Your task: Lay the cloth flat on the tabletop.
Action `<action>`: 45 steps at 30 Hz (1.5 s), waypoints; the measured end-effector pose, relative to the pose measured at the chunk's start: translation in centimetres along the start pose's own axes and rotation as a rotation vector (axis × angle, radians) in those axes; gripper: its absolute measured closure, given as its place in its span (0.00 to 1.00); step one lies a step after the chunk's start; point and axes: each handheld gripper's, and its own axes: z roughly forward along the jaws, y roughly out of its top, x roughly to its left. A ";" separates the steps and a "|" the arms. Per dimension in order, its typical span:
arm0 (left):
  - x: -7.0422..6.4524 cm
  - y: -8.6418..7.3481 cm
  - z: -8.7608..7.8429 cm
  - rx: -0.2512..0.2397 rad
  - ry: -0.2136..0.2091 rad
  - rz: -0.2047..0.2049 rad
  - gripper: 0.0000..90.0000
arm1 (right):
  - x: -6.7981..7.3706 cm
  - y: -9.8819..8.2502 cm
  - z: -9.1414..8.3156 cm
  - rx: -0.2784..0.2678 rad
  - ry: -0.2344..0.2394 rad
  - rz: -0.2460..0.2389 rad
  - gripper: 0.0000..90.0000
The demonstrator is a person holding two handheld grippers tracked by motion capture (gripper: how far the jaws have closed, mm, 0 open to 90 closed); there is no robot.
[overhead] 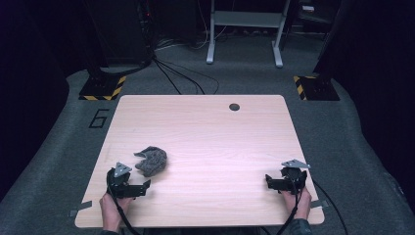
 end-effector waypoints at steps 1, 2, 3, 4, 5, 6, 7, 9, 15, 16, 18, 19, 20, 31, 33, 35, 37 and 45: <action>-0.2 0.5 -0.1 -0.004 -0.004 0.006 0.00 | 0.0 0.0 0.0 0.001 -0.001 -0.004 0.00; -0.5 1.2 -0.4 -0.013 -0.015 0.013 0.00 | 0.0 0.0 0.0 0.001 -0.001 -0.004 0.00; -0.6 1.6 -0.5 -0.020 -0.016 0.020 0.00 | 0.0 0.0 0.0 0.005 0.000 0.001 0.00; -0.6 2.0 -0.6 -0.022 -0.022 0.022 0.00 | 0.0 0.0 0.0 0.006 -0.002 0.006 0.00; -0.7 2.5 -0.6 -0.028 -0.027 0.023 0.00 | 0.0 0.0 0.0 0.000 -0.002 0.003 0.00; -0.8 2.9 -0.6 -0.034 -0.030 0.026 0.00 | 0.0 0.0 0.0 0.000 -0.003 0.006 0.00; -0.8 2.9 -0.6 -0.034 -0.030 0.026 0.00 | 0.0 0.0 0.0 0.000 -0.003 0.006 0.00; -1.0 3.6 -0.6 -0.051 -0.031 0.025 0.00 | 0.0 0.0 0.0 0.002 -0.003 -0.001 0.00; -1.0 5.4 0.3 -0.063 -0.046 0.012 0.00 | 0.0 0.0 0.0 0.002 -0.003 -0.001 0.00; -1.0 5.4 0.3 -0.063 -0.046 0.012 0.00 | 0.0 0.0 0.0 0.002 -0.003 -0.001 0.00; -0.7 5.7 0.9 -0.050 -0.052 0.001 0.00 | 0.0 0.0 0.0 0.003 -0.002 -0.001 0.00; -0.7 5.8 1.2 -0.042 -0.053 -0.002 0.00 | 0.0 0.0 0.0 0.003 -0.002 -0.001 0.00; -0.6 5.9 1.8 -0.026 -0.057 -0.005 0.00 | 0.0 0.0 0.0 0.002 -0.003 -0.001 0.00; -0.7 5.2 4.4 0.048 -0.072 -0.006 0.06 | 0.0 0.0 0.0 0.002 -0.003 -0.001 0.00; -0.7 4.6 4.6 0.059 -0.082 0.002 0.17 | 0.0 0.0 0.0 -0.001 -0.001 0.000 0.00; -0.8 4.3 4.9 0.050 -0.101 -0.028 0.21 | 0.0 0.0 0.0 -0.001 -0.002 0.003 0.00; -0.8 4.2 5.0 0.047 -0.103 -0.032 0.30 | 0.0 0.0 0.0 0.000 -0.003 0.005 0.00; -1.2 3.5 4.8 0.021 -0.089 -0.028 0.65 | 0.0 0.0 0.0 0.000 -0.002 0.003 0.00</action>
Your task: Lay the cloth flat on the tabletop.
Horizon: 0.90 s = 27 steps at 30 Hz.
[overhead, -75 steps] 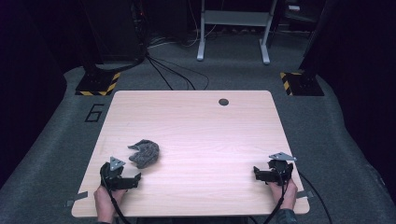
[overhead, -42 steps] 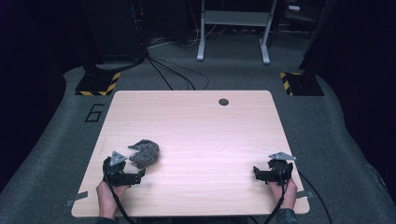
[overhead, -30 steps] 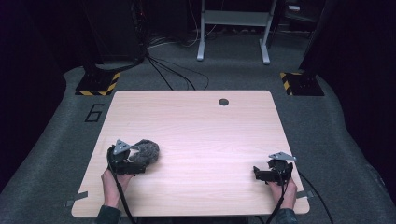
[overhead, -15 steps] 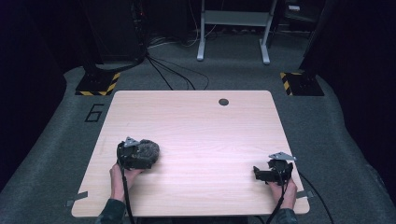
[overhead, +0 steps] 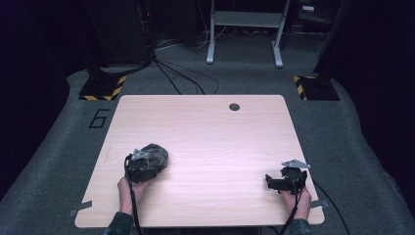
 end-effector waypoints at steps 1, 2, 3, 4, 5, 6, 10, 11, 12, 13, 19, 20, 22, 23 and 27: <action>-0.1 0.1 -0.1 -0.013 0.008 0.007 0.69 | 0.0 0.0 0.0 0.000 0.000 0.001 0.00; -0.2 0.1 -0.3 -0.017 0.010 0.014 0.70 | 0.0 0.0 0.0 0.000 0.001 0.000 0.00; -0.4 0.2 -0.5 -0.023 0.007 0.020 0.70 | 0.0 0.0 0.0 0.000 0.001 0.000 0.00; -0.6 0.5 -0.8 -0.029 0.005 0.026 0.71 | 0.0 0.0 0.0 0.001 0.000 -0.004 0.00; -0.9 0.8 -1.2 -0.045 0.003 0.041 0.71 | 0.0 0.0 0.0 0.000 0.000 -0.002 0.00; -0.9 0.8 -1.2 -0.045 0.003 0.041 0.71 | 0.0 0.0 0.0 0.000 0.000 -0.002 0.00; -1.9 2.0 -2.0 -0.069 -0.009 0.087 0.71 | 0.0 0.0 0.0 0.001 0.000 -0.005 0.00; -2.5 2.5 -2.2 -0.083 -0.014 0.108 0.71 | 0.0 0.0 0.0 0.002 -0.001 -0.004 0.00; -2.5 2.5 -2.2 -0.083 -0.014 0.108 0.71 | 0.0 0.0 0.0 0.002 -0.001 -0.004 0.00; -2.8 2.9 -2.3 -0.082 -0.035 0.124 0.71 | 0.0 0.0 0.0 0.001 -0.001 -0.004 0.00; -5.3 3.9 -1.9 -0.105 -0.097 0.178 0.70 | 0.0 0.0 0.0 0.000 0.000 0.001 0.00; -5.9 4.0 -1.5 -0.106 -0.107 0.189 0.70 | 0.0 0.0 0.0 0.000 0.001 0.000 0.00; -6.3 4.0 -1.3 -0.096 -0.118 0.199 0.70 | 0.0 0.0 0.0 0.004 0.000 -0.001 0.00; -6.9 4.0 -1.0 -0.099 -0.127 0.203 0.70 | 0.0 0.0 0.0 0.004 0.000 0.001 0.00; -8.4 4.0 0.3 -0.081 -0.160 0.215 0.69 | 0.0 0.0 0.0 0.003 0.001 -0.003 0.01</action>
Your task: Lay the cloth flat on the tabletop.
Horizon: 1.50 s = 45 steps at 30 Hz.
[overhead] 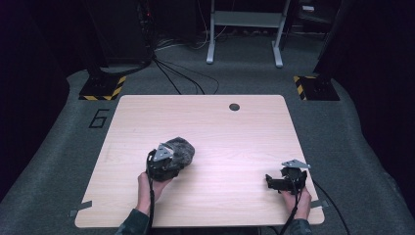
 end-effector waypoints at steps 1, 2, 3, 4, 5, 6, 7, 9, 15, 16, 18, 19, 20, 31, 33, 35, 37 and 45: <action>-0.5 0.2 0.7 0.015 -0.017 0.007 0.69 | 0.0 0.0 0.0 -0.001 0.003 0.004 0.02; -0.5 0.2 0.7 0.015 -0.017 0.007 0.69 | 0.0 0.0 0.0 -0.001 0.003 0.004 0.02; -0.9 0.3 1.0 0.013 -0.011 0.012 0.69 | -0.1 0.0 0.0 0.002 0.003 -0.004 0.02; -1.5 0.3 1.6 0.015 -0.013 0.013 0.66 | -0.1 0.0 0.0 0.001 0.004 -0.005 0.02; -1.5 0.3 1.6 0.015 -0.013 0.013 0.65 | -0.1 0.0 0.0 0.001 0.004 -0.004 0.02; -1.7 0.3 2.0 0.025 -0.023 0.007 0.65 | -0.1 0.0 0.0 0.001 0.004 -0.004 0.02; -2.1 0.2 2.7 0.035 -0.016 0.000 0.63 | 0.0 0.0 0.0 0.000 0.004 -0.003 0.02; -2.5 0.1 3.4 0.058 -0.023 0.001 0.58 | 0.0 0.0 0.0 -0.001 0.003 -0.003 0.02; -3.6 -0.4 3.7 0.083 -0.014 -0.002 0.32 | 0.0 0.0 0.0 -0.004 -0.001 -0.002 0.02; -3.4 -0.5 2.7 0.077 -0.021 -0.009 0.27 | 0.1 0.0 0.0 -0.009 0.000 0.005 0.01; -3.3 -0.6 2.1 0.064 -0.021 -0.020 0.26 | 0.0 0.0 0.0 -0.006 -0.001 -0.002 0.01; -3.0 -0.6 1.3 0.061 -0.029 -0.019 0.25 | 0.0 0.0 0.0 -0.005 -0.001 -0.002 0.01; -2.8 -0.7 0.6 0.050 -0.031 -0.030 0.23 | 0.0 0.0 0.0 -0.008 0.000 -0.003 0.01; 0.0 -0.1 -1.8 -0.009 -0.055 -0.107 0.25 | 2.3 1.3 -2.1 -0.045 0.063 0.000 0.11; 0.1 0.1 -1.3 0.005 -0.064 -0.108 0.28 | 4.2 2.6 -3.3 -0.092 0.126 0.001 0.14; 0.2 0.2 -0.8 0.025 -0.075 -0.112 0.30 | 5.8 3.6 -4.0 -0.113 0.175 -0.027 0.16; 0.5 0.4 -0.2 0.040 -0.079 -0.119 0.32 | 7.5 4.5 -4.4 -0.122 0.229 -0.041 0.20; 0.4 1.2 1.2 0.070 -0.087 -0.136 0.44 | 16.1 8.1 -4.1 -0.154 0.389 -0.207 0.39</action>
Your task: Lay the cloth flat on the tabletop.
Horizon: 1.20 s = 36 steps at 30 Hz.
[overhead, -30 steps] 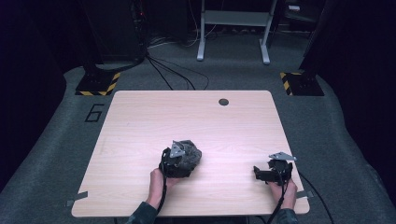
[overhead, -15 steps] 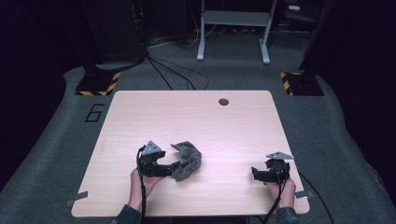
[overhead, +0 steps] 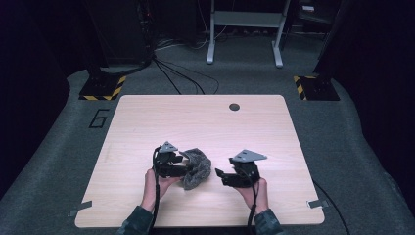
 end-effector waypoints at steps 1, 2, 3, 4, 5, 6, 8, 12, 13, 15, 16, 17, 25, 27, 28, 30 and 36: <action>0.0 0.1 0.3 0.006 -0.007 0.004 0.44 | 0.0 0.0 0.0 0.000 0.000 0.000 0.39; 0.0 0.1 0.5 0.011 -0.011 0.000 0.46 | 0.5 0.4 0.6 0.008 0.009 -0.020 0.42; 0.0 0.0 1.0 0.027 -0.038 -0.008 0.58 | 1.2 0.8 1.8 0.034 0.010 -0.044 0.52; 0.0 0.0 1.0 0.027 -0.038 -0.008 0.65 | 1.2 0.8 1.8 0.034 0.010 -0.044 0.52; 0.2 -0.2 1.6 0.036 -0.055 -0.015 0.77 | 1.5 1.0 3.1 0.063 0.019 -0.061 0.67; 0.2 -0.2 1.6 0.036 -0.055 -0.015 0.82 | 1.5 1.0 3.1 0.063 0.019 -0.061 0.67; 0.3 -0.5 1.9 0.039 -0.060 -0.012 0.92 | 1.3 0.8 4.4 0.106 0.033 -0.038 0.83; 0.4 -0.7 1.8 0.034 -0.062 -0.013 0.97 | 0.9 0.4 4.7 0.122 0.027 -0.029 0.94; 0.4 -0.7 1.6 0.026 -0.064 -0.019 0.97 | 0.7 0.3 4.7 0.125 0.020 -0.027 0.95; 0.6 -0.8 1.2 0.002 -0.059 -0.032 0.97 | 0.1 0.1 4.2 0.123 -0.011 -0.027 0.97; 0.6 -0.8 1.2 0.002 -0.059 -0.032 0.97 | -0.3 0.0 4.0 0.118 -0.015 -0.017 0.98; 0.7 -0.9 1.1 -0.003 -0.057 -0.034 0.97 | -0.6 -0.1 3.8 0.119 -0.020 -0.013 0.98; 1.0 -1.1 -0.1 -0.044 -0.055 -0.056 0.97 | -2.4 -0.7 2.6 0.117 -0.061 0.013 0.98; 1.0 -1.1 -0.2 -0.049 -0.058 -0.052 0.97 | -2.7 -0.7 2.4 0.114 -0.073 0.019 0.98; 1.0 -1.1 -0.3 -0.051 -0.059 -0.055 0.97 | -2.8 -0.8 2.3 0.113 -0.080 0.019 0.98; 0.9 -1.1 -0.4 -0.055 -0.059 -0.056 0.97 | -2.9 -0.8 2.1 0.118 -0.101 0.021 0.98; 0.7 -0.8 -0.6 -0.070 -0.055 -0.056 0.97 | -3.2 -0.6 2.9 0.141 -0.240 -0.059 0.98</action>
